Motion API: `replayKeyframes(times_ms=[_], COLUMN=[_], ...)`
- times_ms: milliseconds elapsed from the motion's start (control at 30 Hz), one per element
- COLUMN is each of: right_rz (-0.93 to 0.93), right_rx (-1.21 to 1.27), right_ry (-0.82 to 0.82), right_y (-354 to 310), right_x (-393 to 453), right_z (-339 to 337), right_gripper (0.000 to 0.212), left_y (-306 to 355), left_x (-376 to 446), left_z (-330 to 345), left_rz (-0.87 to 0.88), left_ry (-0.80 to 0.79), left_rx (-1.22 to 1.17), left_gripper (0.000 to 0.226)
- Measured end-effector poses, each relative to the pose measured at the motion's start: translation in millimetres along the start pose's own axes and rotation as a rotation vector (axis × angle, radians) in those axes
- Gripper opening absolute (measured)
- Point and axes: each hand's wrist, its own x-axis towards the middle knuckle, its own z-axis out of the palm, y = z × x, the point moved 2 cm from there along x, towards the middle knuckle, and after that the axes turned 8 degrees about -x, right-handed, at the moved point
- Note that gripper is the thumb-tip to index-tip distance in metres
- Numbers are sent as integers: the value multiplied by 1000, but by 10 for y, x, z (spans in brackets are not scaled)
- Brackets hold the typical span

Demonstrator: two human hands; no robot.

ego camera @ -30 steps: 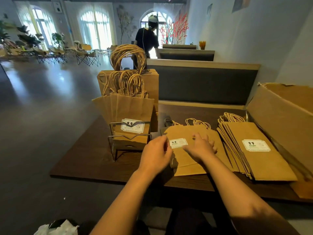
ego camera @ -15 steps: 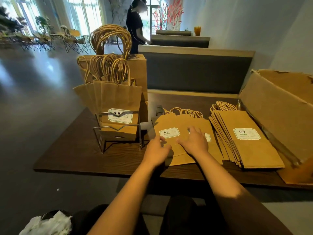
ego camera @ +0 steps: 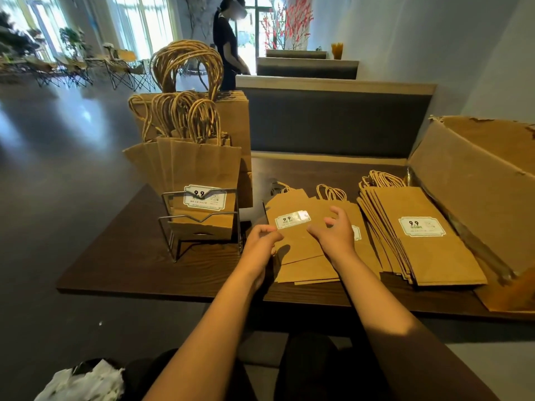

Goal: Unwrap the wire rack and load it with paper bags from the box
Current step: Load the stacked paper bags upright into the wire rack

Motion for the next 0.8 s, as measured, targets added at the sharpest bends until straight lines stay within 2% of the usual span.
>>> replayKeyframes(times_ms=[67,133,200,333,433,533,633,700,800], right_rz=[37,45,11,-95,-161,-220,-186,-196,-206], right_rx=[81,190,320,554,623,468,257,232,272], right_ry=[-75,-162,-244,-353,-376,-425,-498,-440,-268], right_y=[-6,-63,-118,-201,-319,-407,-353,-328,-311], right_x=[-2,-57,-109,-163,-207,-252,-316,-374,-458], right_z=[-15,-65,-129,-223,-255,-191,-17,52,94], right_gripper=[68,39,23,34,40,42,48,38,31], left_y=[-2,21,44,183,323,413,388,321,268], left_x=[15,16,48,41,-10,-64,-106,-126,-176], left_z=[-1,-10,-46,-55,-39,-53,-95,-111,-83], left_rz=[-3,3,21,24,93,211,274,291,328], left_ry=[-6,2,19,-26,-112,-110,-38,-16,-24], left_rx=[-98,-197,-274,-271,-30,169,199,212,274], left_gripper=[12,9,15,44,33,25,35,37,40])
